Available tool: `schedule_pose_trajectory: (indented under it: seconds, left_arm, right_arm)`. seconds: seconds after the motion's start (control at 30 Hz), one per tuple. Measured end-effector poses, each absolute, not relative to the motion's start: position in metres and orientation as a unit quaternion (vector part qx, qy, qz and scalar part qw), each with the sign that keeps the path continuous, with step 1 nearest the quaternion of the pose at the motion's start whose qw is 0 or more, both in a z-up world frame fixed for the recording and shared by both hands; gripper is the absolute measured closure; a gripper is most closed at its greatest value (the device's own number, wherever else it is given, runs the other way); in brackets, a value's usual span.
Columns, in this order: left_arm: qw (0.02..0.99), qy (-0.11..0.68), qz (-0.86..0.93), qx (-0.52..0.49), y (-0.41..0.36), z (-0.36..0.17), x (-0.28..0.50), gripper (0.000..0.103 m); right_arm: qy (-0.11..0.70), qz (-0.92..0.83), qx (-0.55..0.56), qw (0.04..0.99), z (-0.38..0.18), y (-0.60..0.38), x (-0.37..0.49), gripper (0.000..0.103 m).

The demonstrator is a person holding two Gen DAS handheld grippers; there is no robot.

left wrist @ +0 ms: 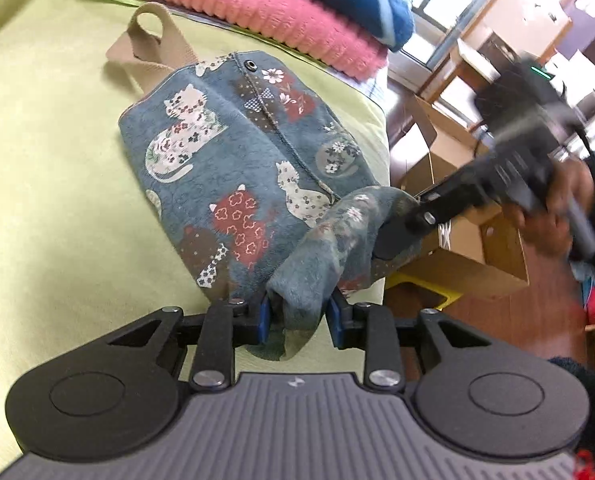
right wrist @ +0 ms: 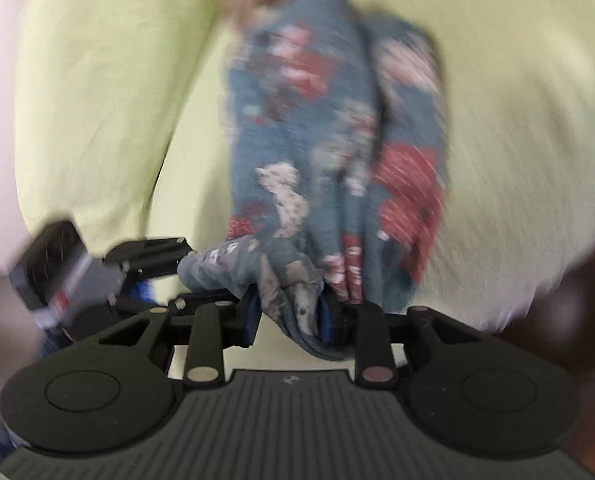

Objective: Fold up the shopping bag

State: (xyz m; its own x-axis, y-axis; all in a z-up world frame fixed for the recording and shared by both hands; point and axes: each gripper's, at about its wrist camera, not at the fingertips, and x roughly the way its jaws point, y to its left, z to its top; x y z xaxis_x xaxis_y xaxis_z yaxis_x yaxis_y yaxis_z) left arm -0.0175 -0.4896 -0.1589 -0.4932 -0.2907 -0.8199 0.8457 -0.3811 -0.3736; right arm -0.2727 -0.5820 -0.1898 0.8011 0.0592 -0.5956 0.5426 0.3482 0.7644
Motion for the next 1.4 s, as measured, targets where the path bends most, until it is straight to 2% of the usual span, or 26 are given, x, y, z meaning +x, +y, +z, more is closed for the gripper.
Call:
schedule_pose_trajectory:
  seconds: [0.07, 0.2, 0.3, 0.37, 0.43, 0.47, 0.53, 0.93, 1.13, 1.17, 1.2, 1.33, 1.4]
  left_arm:
    - [0.382, 0.41, -0.759, 0.332, -0.485, -0.16, -0.018, 0.065]
    - [0.396, 0.413, -0.755, 0.322, -0.478, -0.162, -0.02, 0.065]
    - [0.407, 0.418, -0.75, 0.31, -0.476, -0.163, -0.019, 0.065]
    - [0.415, 0.419, -0.749, 0.303, -0.475, -0.165, -0.019, 0.065]
    - [0.421, 0.421, -0.747, 0.296, -0.474, -0.166, -0.019, 0.065]
    - [0.423, 0.422, -0.746, 0.293, -0.474, -0.167, -0.018, 0.065]
    - [0.426, 0.423, -0.746, 0.289, -0.474, -0.168, -0.018, 0.065]
    - [0.457, 0.405, -0.742, 0.276, -0.472, -0.171, -0.028, 0.067]
    - [0.498, 0.31, -0.736, 0.338, -0.45, -0.147, -0.054, 0.071]
    - [0.508, 0.293, -0.735, 0.34, -0.445, -0.14, -0.054, 0.078]
    - [0.518, 0.271, -0.735, 0.343, -0.441, -0.132, -0.056, 0.081]
    - [0.536, 0.187, -0.739, 0.362, -0.434, -0.108, -0.071, 0.081]
    - [0.523, 0.156, -0.738, 0.397, -0.436, -0.117, -0.086, 0.088]
  right_arm:
    - [0.26, -0.201, 0.457, 0.827, -0.173, -0.551, -0.273, 0.069]
    - [0.214, -0.313, 0.255, 0.89, -0.153, -0.478, -0.27, 0.068]
    - [0.196, -0.364, 0.1, 0.905, -0.148, -0.442, -0.271, 0.067]
    - [0.169, -0.382, 0.005, 0.909, -0.148, -0.42, -0.264, 0.072]
    - [0.153, -0.378, -0.069, 0.911, -0.15, -0.406, -0.256, 0.07]
    - [0.168, -0.365, -0.074, 0.913, -0.152, -0.409, -0.25, 0.08]
    - [0.203, -0.351, -0.064, 0.912, -0.159, -0.42, -0.24, 0.087]
    - [0.199, -0.35, 0.014, 0.915, -0.181, -0.468, -0.224, 0.088]
    - [0.202, -0.34, 0.017, 0.918, -0.195, -0.473, -0.223, 0.087]
    - [0.202, -0.338, 0.016, 0.919, -0.196, -0.473, -0.224, 0.087]
    - [0.203, -0.336, 0.015, 0.92, -0.197, -0.473, -0.224, 0.087]
    - [0.203, -0.334, 0.023, 0.92, -0.198, -0.474, -0.222, 0.087]
    - [0.202, -0.331, 0.035, 0.921, -0.197, -0.476, -0.224, 0.087]
